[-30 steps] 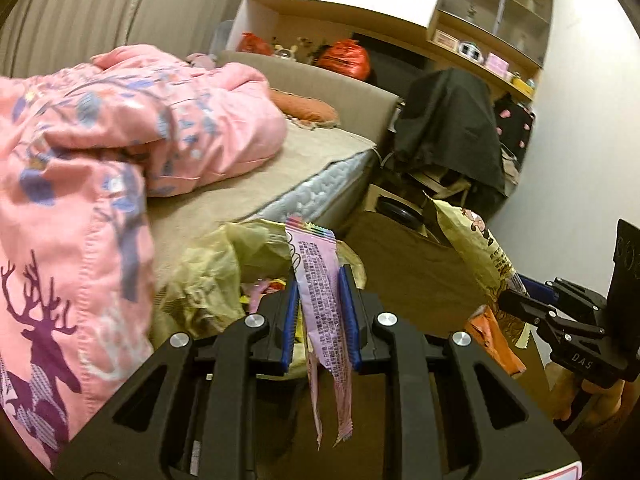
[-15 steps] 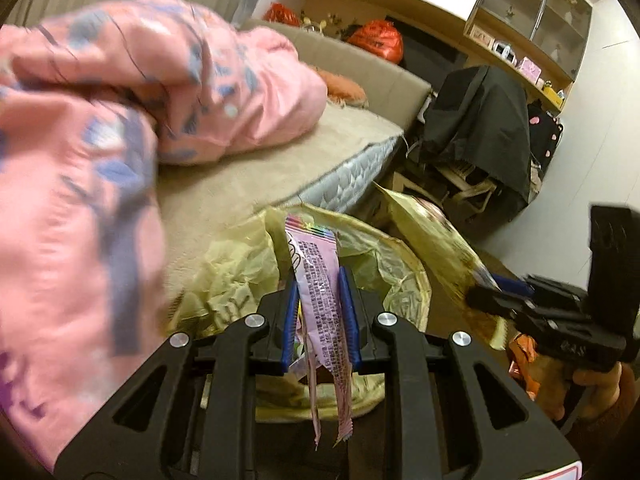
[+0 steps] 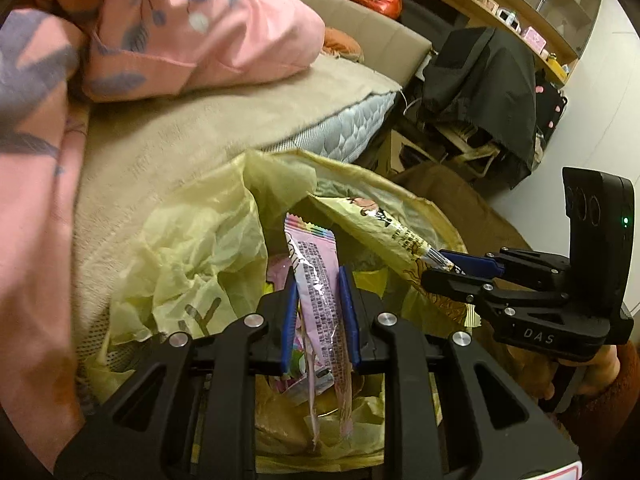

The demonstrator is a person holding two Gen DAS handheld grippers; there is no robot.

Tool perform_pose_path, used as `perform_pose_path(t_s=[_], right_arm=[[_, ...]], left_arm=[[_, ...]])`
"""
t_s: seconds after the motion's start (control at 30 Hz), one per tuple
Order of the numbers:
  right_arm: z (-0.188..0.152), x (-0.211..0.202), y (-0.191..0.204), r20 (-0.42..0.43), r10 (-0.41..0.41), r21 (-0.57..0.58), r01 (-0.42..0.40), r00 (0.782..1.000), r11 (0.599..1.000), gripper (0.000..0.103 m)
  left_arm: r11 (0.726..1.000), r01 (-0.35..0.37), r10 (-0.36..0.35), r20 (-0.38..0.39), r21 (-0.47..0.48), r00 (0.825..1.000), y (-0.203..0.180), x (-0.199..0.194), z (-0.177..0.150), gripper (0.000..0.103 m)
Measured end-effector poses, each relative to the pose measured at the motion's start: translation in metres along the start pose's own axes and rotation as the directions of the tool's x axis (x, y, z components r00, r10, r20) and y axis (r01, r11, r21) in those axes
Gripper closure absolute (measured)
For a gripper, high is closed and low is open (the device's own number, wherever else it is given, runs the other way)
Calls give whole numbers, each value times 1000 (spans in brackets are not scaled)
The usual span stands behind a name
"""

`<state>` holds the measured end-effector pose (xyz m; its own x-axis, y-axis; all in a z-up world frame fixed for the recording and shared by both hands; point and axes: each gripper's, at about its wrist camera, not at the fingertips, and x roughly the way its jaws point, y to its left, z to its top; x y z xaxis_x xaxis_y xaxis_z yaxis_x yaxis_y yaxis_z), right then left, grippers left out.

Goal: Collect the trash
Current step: 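Open both tools to drop the wrappers into the bag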

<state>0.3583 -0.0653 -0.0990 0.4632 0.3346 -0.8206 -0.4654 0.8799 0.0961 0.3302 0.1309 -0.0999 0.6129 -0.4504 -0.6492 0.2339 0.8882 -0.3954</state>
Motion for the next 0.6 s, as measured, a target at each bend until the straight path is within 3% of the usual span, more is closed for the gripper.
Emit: perform_pose_path(t_s=[0.17, 0.27, 0.43, 0.6], right_arm=[[2, 7, -4, 14, 12, 0, -12, 1000, 1000, 71], [3, 8, 0, 26, 5, -18, -4, 1000, 1000, 65], [2, 5, 13, 28, -31, -73, 33, 999, 997, 57], [1, -10, 21, 51, -53, -92, 57, 997, 994, 56]], left_arm=[[1000, -10, 10, -4, -2, 1000, 1, 8, 2, 82], [999, -10, 11, 14, -31, 1000, 7, 5, 5, 69], [997, -5, 9, 52, -79, 999, 14, -7, 10, 59], [996, -37, 45, 104, -80, 994, 8, -25, 13, 54]])
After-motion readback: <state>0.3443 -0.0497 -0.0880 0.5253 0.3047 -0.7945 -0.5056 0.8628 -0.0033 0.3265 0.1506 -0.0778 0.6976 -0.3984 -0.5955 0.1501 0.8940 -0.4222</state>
